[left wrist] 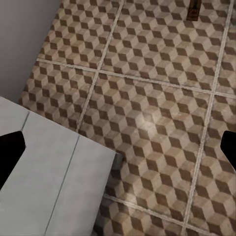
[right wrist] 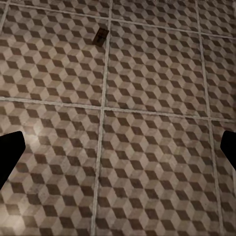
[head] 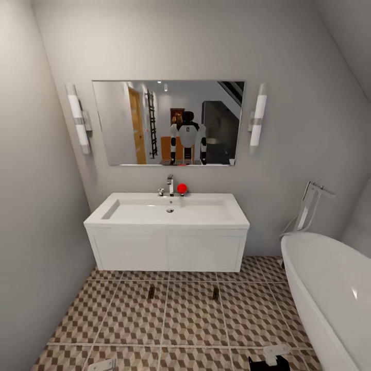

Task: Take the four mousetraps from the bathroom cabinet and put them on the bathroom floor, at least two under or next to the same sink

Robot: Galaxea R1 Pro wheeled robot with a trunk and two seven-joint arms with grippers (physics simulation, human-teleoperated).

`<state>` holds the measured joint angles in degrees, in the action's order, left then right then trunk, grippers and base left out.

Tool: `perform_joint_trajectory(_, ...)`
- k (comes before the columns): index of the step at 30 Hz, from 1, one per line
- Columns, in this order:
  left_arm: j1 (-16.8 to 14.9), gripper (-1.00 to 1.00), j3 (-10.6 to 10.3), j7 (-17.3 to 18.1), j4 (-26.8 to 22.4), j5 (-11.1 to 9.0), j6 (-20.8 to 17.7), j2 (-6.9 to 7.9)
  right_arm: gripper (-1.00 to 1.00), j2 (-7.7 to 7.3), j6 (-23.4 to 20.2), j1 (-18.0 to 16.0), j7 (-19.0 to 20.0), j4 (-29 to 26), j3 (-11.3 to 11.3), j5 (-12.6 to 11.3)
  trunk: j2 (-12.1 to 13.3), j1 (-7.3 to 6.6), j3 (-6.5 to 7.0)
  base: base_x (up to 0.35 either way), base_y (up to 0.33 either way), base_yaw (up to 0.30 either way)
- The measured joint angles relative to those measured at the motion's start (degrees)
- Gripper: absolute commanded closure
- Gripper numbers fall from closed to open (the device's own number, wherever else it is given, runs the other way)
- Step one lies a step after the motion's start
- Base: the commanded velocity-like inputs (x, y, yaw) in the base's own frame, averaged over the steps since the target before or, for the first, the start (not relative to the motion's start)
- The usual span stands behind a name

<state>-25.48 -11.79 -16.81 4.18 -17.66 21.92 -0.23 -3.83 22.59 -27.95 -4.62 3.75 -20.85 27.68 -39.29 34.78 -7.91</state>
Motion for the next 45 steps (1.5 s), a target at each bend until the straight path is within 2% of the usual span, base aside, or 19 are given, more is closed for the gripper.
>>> perform_joint_trajectory(41, 0.0, -1.00, 0.0, 0.0, 0.0, 0.0, 0.0, 0.00, -1.00, 0.00, 0.0, 0.0, 0.0, 0.0, 0.1, -0.1, 16.4, -9.02, 7.33, 0.000, 0.000, 0.000)
perform_joint_trajectory(45, 0.0, -1.00, 0.0, 0.0, 0.0, 0.0, 0.0, 0.00, -1.00, 0.00, 0.0, 0.0, 0.0, 0.0, 0.1, -0.1, 16.5, -9.02, 7.33, 0.000, 0.000, 0.000)
